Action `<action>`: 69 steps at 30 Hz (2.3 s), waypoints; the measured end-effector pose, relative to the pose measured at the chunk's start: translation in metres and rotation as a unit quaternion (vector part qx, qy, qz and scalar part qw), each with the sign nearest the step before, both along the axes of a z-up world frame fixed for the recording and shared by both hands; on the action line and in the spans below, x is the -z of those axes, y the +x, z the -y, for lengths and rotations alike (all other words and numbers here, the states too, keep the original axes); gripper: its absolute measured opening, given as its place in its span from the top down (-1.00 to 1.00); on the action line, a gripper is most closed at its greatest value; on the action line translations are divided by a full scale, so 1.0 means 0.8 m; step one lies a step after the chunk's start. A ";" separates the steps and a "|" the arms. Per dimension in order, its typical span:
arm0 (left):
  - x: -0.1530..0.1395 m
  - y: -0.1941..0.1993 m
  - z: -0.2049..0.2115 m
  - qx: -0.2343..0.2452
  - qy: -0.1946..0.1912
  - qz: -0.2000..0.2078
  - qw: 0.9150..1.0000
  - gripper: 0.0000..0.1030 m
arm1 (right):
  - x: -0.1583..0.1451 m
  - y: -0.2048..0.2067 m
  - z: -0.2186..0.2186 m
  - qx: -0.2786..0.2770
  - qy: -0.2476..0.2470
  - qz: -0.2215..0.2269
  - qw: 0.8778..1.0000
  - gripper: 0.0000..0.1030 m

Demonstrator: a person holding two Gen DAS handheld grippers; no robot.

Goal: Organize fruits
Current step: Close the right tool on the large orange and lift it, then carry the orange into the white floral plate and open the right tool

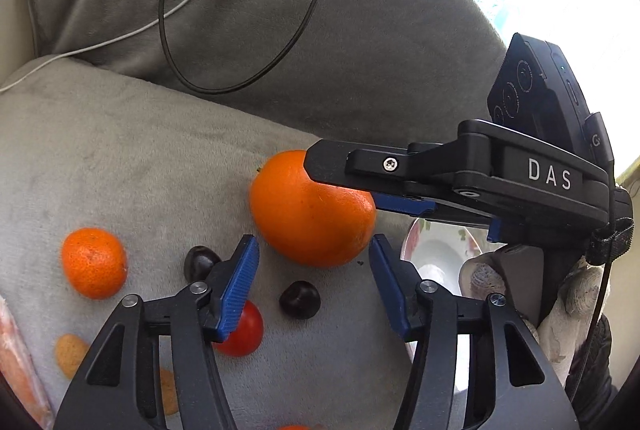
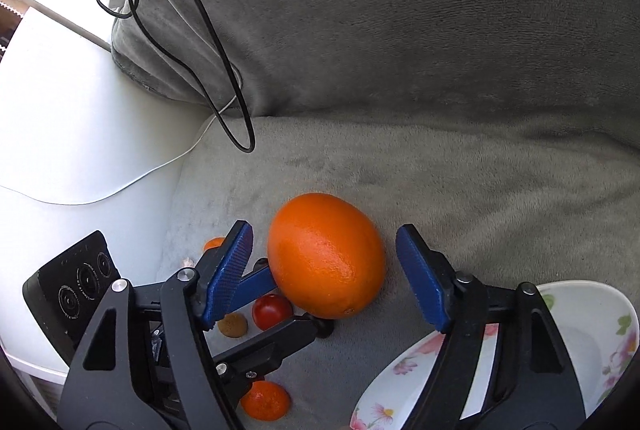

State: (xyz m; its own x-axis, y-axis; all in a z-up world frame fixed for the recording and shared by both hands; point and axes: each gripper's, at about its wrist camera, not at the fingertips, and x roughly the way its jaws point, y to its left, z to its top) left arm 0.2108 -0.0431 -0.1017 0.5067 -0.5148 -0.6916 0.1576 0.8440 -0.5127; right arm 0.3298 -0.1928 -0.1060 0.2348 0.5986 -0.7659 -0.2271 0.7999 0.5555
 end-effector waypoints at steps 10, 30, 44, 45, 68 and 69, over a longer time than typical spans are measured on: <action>0.005 0.009 -0.008 0.006 0.001 0.000 1.000 0.07 | 0.010 0.001 -0.017 -0.006 -0.011 -0.002 1.000 -0.33; -0.041 -0.027 0.008 0.011 0.006 0.027 1.000 0.09 | -0.026 -0.054 0.008 -0.006 -0.013 0.031 0.999 -0.32; -0.063 -0.090 0.032 0.038 0.001 0.044 0.998 0.09 | -0.051 -0.130 0.025 0.005 -0.021 0.063 0.998 -0.32; -0.063 -0.094 0.034 0.040 0.001 0.045 0.998 0.09 | -0.051 -0.135 0.028 0.007 -0.021 0.064 0.998 -0.32; -0.052 -0.130 0.096 0.098 0.018 0.051 0.994 0.19 | -0.034 -0.197 0.132 0.090 0.016 0.065 0.994 -0.32; -0.051 -0.132 0.095 0.098 0.021 0.054 0.994 0.19 | -0.039 -0.198 0.139 0.099 0.015 0.073 0.992 -0.32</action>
